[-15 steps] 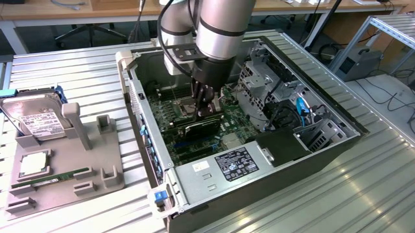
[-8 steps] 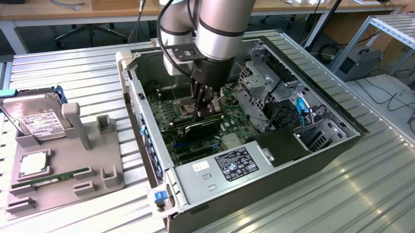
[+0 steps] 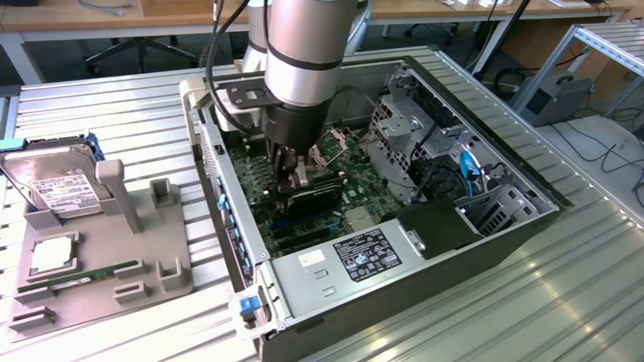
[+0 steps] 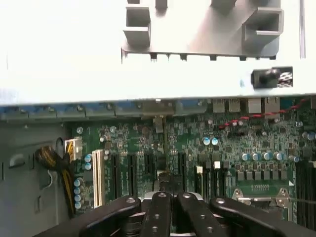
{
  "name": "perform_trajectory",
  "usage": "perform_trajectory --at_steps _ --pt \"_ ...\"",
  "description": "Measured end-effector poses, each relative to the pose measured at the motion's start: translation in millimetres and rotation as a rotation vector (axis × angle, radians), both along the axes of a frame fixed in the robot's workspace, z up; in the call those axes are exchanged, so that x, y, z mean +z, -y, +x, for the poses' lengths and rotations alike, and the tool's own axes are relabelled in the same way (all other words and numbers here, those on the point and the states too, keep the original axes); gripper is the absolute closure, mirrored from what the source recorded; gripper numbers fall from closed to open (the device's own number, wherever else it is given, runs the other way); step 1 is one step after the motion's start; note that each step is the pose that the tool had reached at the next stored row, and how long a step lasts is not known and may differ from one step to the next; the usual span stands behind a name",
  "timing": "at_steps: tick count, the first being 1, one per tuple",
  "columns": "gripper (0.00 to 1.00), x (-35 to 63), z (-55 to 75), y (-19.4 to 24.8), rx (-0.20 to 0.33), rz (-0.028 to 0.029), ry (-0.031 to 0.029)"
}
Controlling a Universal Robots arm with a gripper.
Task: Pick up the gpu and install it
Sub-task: 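Press down on the gpu until it lock into place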
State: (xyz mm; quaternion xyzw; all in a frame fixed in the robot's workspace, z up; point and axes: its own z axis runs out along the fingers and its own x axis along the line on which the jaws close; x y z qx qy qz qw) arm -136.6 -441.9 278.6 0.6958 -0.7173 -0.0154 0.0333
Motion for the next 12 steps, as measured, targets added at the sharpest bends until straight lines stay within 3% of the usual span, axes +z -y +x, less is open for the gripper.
perform_trajectory --at_steps 6,11,12 --pt "0.89 -7.7 -3.6 0.1 0.0 0.0001 0.0002" --pt "0.89 -7.4 -3.4 0.1 0.0 -0.001 -0.0002" --pt "0.89 -3.7 -3.2 -0.1 0.0 0.0003 0.0006"
